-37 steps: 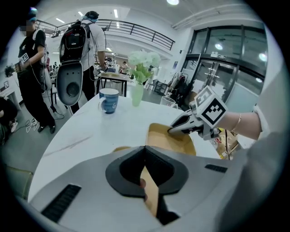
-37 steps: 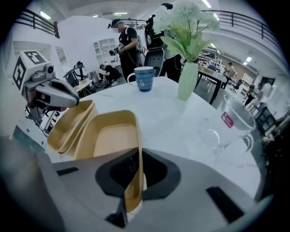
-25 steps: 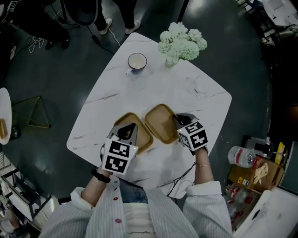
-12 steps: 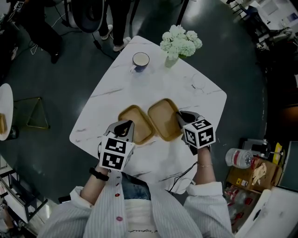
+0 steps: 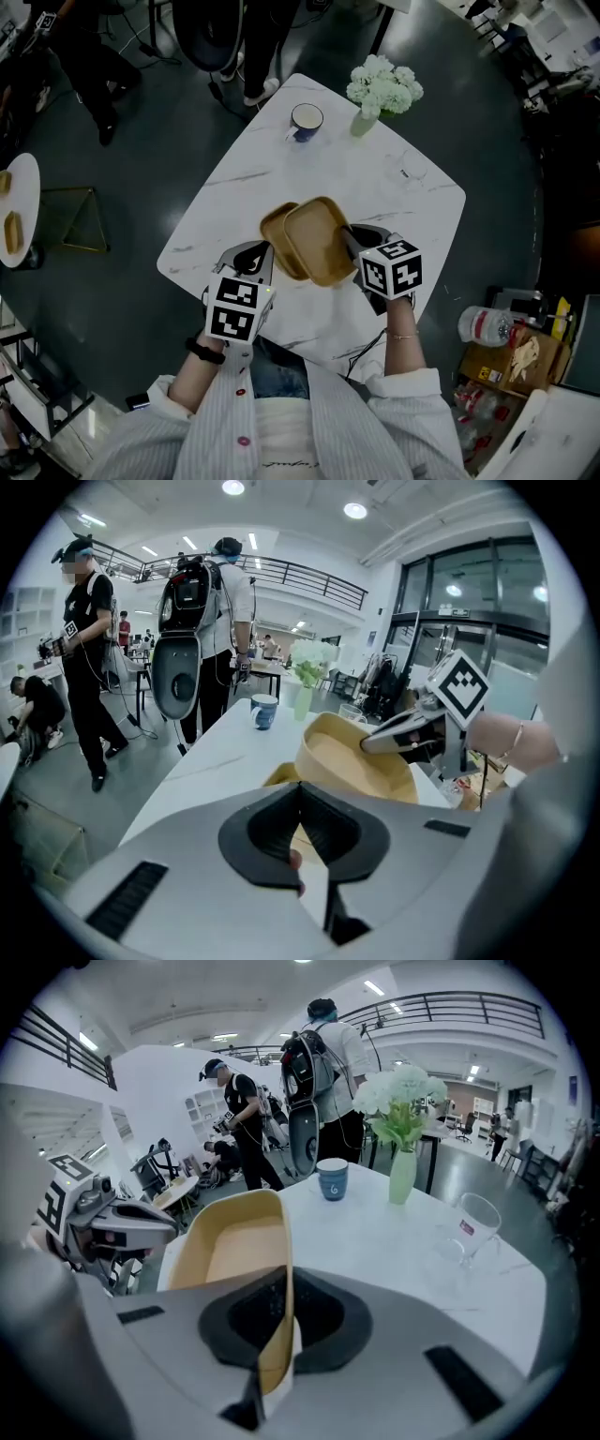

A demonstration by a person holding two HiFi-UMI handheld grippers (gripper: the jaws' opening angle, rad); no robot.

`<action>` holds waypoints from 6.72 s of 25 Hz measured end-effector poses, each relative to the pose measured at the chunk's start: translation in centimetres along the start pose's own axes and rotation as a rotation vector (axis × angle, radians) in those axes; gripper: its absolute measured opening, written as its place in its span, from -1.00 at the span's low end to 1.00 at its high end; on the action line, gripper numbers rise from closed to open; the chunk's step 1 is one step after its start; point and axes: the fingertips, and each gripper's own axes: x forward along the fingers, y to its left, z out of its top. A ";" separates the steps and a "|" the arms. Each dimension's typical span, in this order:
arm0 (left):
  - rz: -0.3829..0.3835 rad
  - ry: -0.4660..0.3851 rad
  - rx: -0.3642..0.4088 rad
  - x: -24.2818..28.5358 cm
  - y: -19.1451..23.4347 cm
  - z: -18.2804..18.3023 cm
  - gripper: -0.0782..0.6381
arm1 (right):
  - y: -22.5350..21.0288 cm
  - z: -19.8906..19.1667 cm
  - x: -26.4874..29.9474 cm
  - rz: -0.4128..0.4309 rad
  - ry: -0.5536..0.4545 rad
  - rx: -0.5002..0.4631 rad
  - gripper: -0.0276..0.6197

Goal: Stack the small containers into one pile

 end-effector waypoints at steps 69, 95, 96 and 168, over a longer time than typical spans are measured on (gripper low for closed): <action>-0.084 -0.052 0.072 -2.5 1.5 1.6 -0.73 | 6.7 1.9 -0.9 -0.083 -0.177 0.065 -0.59; -0.135 -0.461 0.147 -18.5 -22.4 3.8 -0.73 | 14.9 -4.9 -24.6 -0.034 -0.585 -0.070 -0.88; -0.136 -0.464 0.152 -18.7 -22.8 3.8 -0.73 | 15.0 -5.1 -25.0 -0.036 -0.589 -0.074 -0.88; -0.224 -0.440 0.349 -15.9 -22.7 5.0 -0.73 | 13.9 -3.8 -24.9 -0.102 -0.585 -0.015 -0.89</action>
